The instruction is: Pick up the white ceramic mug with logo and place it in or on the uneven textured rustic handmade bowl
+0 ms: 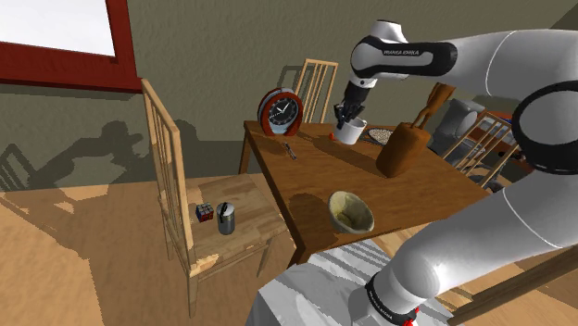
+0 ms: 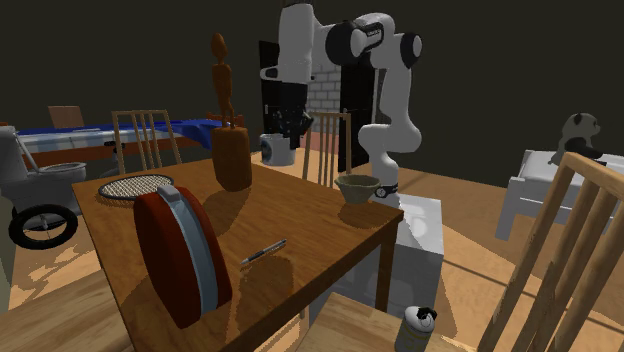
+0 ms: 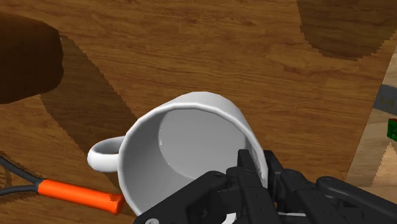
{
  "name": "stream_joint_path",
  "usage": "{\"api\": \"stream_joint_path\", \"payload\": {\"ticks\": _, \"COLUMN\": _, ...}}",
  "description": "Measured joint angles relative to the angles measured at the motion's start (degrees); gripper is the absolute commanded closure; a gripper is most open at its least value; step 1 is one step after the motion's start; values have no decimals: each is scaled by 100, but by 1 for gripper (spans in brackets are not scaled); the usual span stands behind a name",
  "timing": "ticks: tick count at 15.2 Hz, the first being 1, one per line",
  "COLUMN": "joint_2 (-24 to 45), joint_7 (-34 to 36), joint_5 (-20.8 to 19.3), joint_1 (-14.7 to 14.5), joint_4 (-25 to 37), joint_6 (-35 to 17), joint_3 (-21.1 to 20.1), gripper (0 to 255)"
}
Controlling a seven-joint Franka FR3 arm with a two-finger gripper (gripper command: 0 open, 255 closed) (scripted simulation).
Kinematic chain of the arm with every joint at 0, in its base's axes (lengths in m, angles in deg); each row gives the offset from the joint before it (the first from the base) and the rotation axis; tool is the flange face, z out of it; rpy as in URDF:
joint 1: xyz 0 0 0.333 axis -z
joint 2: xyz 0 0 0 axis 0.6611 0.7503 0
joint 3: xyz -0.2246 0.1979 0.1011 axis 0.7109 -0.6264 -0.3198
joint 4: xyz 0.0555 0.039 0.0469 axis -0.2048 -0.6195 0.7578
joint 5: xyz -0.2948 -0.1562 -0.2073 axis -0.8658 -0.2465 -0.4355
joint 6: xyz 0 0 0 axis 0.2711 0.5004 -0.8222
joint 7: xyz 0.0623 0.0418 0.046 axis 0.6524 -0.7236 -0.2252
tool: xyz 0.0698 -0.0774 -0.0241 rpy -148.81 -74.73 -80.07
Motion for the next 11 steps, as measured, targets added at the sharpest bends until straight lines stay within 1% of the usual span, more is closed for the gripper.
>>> {"api": "stream_joint_path", "payload": {"ticks": 5, "joint_2": -1168, "joint_7": 446, "joint_5": -164, "joint_1": -37, "joint_4": -1064, "joint_6": 133, "joint_3": -313, "gripper": 255}}
{"api": "stream_joint_path", "payload": {"ticks": 9, "joint_2": -2061, "joint_7": 717, "joint_5": -172, "joint_1": -54, "joint_4": -1663, "joint_6": 449, "joint_3": -566, "gripper": 255}}
{"api": "stream_joint_path", "payload": {"ticks": 11, "joint_2": -2472, "joint_7": 910, "joint_5": -110, "joint_1": -100, "joint_4": -1935, "joint_6": 609, "joint_3": -752, "gripper": 255}}
